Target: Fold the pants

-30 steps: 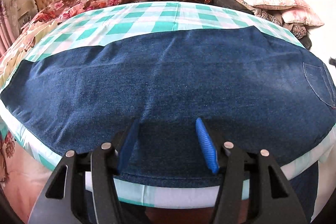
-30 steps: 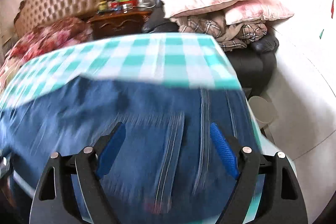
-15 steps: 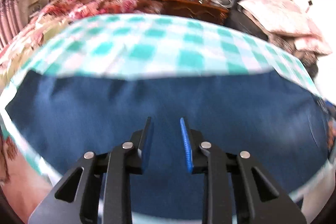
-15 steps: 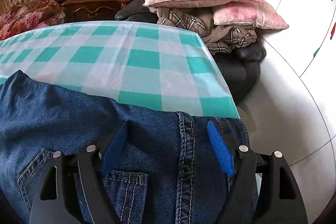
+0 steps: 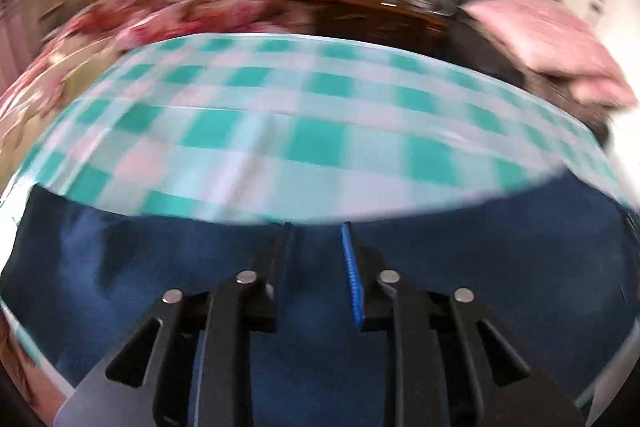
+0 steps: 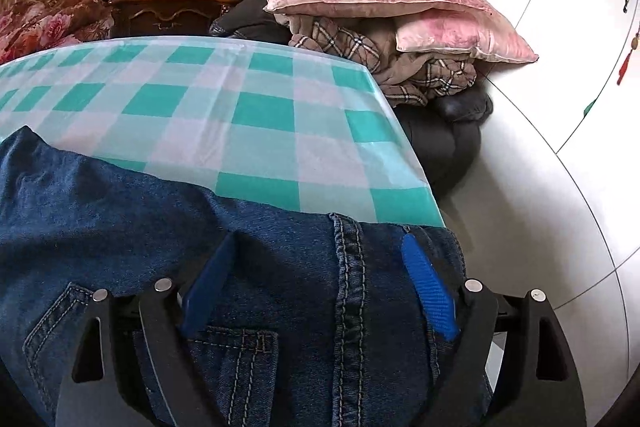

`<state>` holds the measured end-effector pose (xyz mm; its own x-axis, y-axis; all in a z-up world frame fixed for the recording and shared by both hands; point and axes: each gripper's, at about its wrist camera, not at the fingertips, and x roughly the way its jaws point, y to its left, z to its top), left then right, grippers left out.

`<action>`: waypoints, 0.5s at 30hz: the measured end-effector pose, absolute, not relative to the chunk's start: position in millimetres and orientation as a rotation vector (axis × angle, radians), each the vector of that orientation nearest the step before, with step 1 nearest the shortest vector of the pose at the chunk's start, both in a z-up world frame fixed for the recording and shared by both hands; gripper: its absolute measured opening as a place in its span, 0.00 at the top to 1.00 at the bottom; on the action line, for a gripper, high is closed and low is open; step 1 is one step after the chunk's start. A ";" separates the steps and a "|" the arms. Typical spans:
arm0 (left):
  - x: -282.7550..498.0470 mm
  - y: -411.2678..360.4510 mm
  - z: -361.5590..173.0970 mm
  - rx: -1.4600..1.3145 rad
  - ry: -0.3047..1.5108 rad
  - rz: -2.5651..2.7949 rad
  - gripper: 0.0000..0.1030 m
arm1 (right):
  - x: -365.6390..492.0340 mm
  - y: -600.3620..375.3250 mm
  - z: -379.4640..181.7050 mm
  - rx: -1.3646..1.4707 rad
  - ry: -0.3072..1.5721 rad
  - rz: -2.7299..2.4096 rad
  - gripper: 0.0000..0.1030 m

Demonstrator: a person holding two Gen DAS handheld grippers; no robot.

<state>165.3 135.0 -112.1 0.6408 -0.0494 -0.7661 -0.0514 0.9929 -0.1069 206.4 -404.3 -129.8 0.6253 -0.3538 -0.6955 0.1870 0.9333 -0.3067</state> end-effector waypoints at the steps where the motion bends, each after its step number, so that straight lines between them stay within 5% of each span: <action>1: 156.3 122.4 -112.7 -0.108 0.877 -0.044 0.72 | 206.4 -404.6 -129.7 -0.208 0.842 -0.312 0.21; 4: 143.4 101.3 -125.2 -0.041 0.903 -0.069 0.62 | 206.3 -405.7 -129.7 -0.199 0.844 -0.313 0.20; 15: 138.5 173.5 -138.5 -0.126 0.918 0.206 0.66 | 206.1 -405.9 -130.6 -0.184 0.845 -0.307 0.19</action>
